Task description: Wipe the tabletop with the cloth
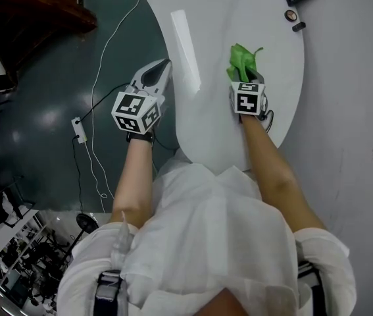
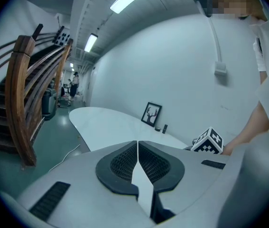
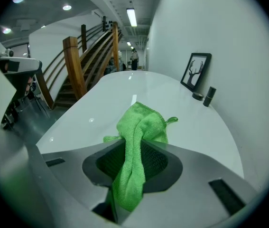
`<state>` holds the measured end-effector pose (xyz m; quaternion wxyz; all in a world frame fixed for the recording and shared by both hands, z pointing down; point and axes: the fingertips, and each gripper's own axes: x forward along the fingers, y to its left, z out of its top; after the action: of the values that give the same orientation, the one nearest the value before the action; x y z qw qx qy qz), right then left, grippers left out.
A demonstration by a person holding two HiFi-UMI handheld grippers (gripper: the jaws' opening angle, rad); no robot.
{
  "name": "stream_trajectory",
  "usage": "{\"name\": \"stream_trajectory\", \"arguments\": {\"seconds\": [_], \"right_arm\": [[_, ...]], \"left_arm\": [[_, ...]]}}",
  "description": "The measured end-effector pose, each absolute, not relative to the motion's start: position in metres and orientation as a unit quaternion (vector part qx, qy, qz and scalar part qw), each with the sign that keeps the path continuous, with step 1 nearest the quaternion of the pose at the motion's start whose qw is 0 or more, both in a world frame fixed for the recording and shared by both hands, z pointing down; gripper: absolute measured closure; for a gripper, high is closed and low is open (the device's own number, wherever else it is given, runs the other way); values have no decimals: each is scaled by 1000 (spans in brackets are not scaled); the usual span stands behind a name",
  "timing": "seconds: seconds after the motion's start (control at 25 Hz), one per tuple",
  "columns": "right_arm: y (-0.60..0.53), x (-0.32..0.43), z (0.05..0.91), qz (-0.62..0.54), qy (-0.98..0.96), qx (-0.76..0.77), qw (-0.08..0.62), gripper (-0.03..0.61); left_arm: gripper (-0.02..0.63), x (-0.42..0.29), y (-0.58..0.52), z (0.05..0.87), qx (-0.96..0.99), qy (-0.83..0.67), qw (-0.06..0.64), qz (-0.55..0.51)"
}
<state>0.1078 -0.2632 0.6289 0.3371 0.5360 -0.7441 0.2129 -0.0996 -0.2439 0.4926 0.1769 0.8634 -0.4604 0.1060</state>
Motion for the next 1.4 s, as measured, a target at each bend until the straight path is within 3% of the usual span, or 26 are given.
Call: {"name": "stream_trajectory", "arguments": {"seconds": [0.84, 1.4], "right_arm": [[-201, -42, 629, 172, -840, 355, 372, 488], [-144, -63, 634, 97, -891, 208, 392, 488]], "left_arm": [[595, -123, -232, 496, 861, -462, 180, 115], [595, -104, -239, 497, 871, -441, 181, 120]]}}
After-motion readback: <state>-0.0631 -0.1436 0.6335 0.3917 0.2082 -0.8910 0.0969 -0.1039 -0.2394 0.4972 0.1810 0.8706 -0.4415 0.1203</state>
